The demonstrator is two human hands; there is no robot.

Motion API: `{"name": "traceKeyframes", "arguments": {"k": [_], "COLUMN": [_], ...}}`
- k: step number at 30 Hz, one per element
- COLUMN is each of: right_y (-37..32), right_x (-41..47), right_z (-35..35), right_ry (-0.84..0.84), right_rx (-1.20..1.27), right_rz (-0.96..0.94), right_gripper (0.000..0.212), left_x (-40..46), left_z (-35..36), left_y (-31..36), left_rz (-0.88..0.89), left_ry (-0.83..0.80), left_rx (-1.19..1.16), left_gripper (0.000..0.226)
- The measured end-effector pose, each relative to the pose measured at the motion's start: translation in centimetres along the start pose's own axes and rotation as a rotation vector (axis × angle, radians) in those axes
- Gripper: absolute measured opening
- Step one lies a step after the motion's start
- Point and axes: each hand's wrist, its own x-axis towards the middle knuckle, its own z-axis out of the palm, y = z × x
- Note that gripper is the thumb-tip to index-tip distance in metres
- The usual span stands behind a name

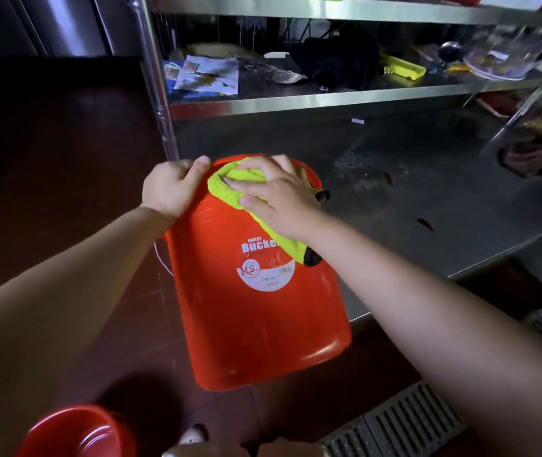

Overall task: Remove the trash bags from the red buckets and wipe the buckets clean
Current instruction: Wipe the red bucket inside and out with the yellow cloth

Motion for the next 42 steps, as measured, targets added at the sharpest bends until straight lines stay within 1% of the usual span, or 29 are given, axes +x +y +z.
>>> {"name": "traceKeyframes", "arguments": {"k": [1,2,3,5,6,8,10,12,14,16,18,19,21,23,26,27,30,31,34,37,39,42], "right_y": [-0.4,-0.8,-1.1,-1.4,-1.6,-1.8,-2.1,-2.4,-2.7,-2.7,-2.7,-2.8,-2.9,-2.9,-1.7,-1.0,1.6,2.5,3.9,3.1,2.1,1.3], "right_x": [-0.4,-0.9,-1.6,-3.7,-5.0,-8.1,-11.5,-14.8,-17.6,-19.0,-18.9,-18.5,-17.4,-15.8,-11.4,-9.3,-2.7,-0.9,1.8,0.8,-1.8,-7.3], "right_z": [0.0,0.0,-0.1,-0.2,-0.2,-0.4,-0.5,-0.5,-0.5,-0.4,-0.4,-0.4,-0.3,-0.1,0.7,0.8,0.4,0.1,-0.3,-0.3,-0.3,-0.7], "right_ry": [-0.001,0.0,0.001,0.0,-0.004,-0.021,-0.038,-0.049,-0.075,-0.101,-0.115,-0.115,-0.109,-0.093,-0.022,0.013,0.11,0.109,0.054,0.001,-0.011,-0.023], "right_rx": [-0.004,-0.006,-0.009,-0.012,-0.005,0.031,0.079,0.124,0.159,0.178,0.181,0.181,0.186,0.194,0.198,0.206,0.183,0.165,0.096,0.047,0.013,0.03], "right_rz": [-0.004,-0.006,-0.01,-0.029,-0.037,-0.045,-0.052,-0.08,-0.123,-0.158,-0.183,-0.197,-0.225,-0.232,-0.178,-0.14,0.0,0.025,-0.005,0.015,-0.004,-0.068], "right_gripper": [0.035,0.035,0.036,0.036,0.036,0.037,0.037,0.037,0.038,0.038,0.039,0.038,0.037,0.037,0.04,0.041,0.036,0.035,0.033,0.035,0.037,0.036], "left_x": [-0.1,-0.1,-0.1,0.4,0.6,0.8,0.9,0.6,0.3,0.6,1.6,2.1,2.5,2.6,2.3,2.3,2.5,2.6,2.5,2.4,2.4,2.6], "left_z": [-0.2,-0.4,-0.5,-0.6,-0.6,-0.3,0.2,0.5,0.1,-0.6,-0.8,-0.8,-0.4,0.2,0.4,0.4,0.3,0.4,0.9,1.7,1.9,2.2], "left_y": [-0.5,-0.7,-0.5,0.5,1.1,1.9,1.9,1.6,1.6,2.6,4.1,5.1,6.4,6.5,5.6,5.3,4.8,4.6,3.8,3.4,3.4,3.3], "left_rz": [0.005,0.021,0.057,0.198,0.264,0.321,0.323,0.313,0.273,0.222,0.155,0.113,0.013,-0.015,-0.025,-0.037,-0.083,-0.095,-0.137,-0.099,-0.069,-0.037], "left_ry": [-0.01,-0.022,-0.033,-0.075,-0.114,-0.179,-0.178,-0.141,-0.13,-0.143,-0.182,-0.212,-0.275,-0.243,-0.149,-0.13,-0.089,-0.077,-0.04,-0.021,-0.02,-0.016], "left_rx": [-0.026,-0.048,-0.079,-0.13,-0.153,-0.15,-0.108,-0.08,-0.099,-0.121,-0.043,0.023,0.14,0.225,0.265,0.243,0.196,0.166,0.044,0.065,0.087,0.091], "left_gripper": [0.073,0.069,0.058,0.032,0.026,0.026,0.027,0.026,0.025,0.025,0.019,0.027,0.052,0.063,0.062,0.064,0.069,0.069,0.065,0.061,0.06,0.059]}}
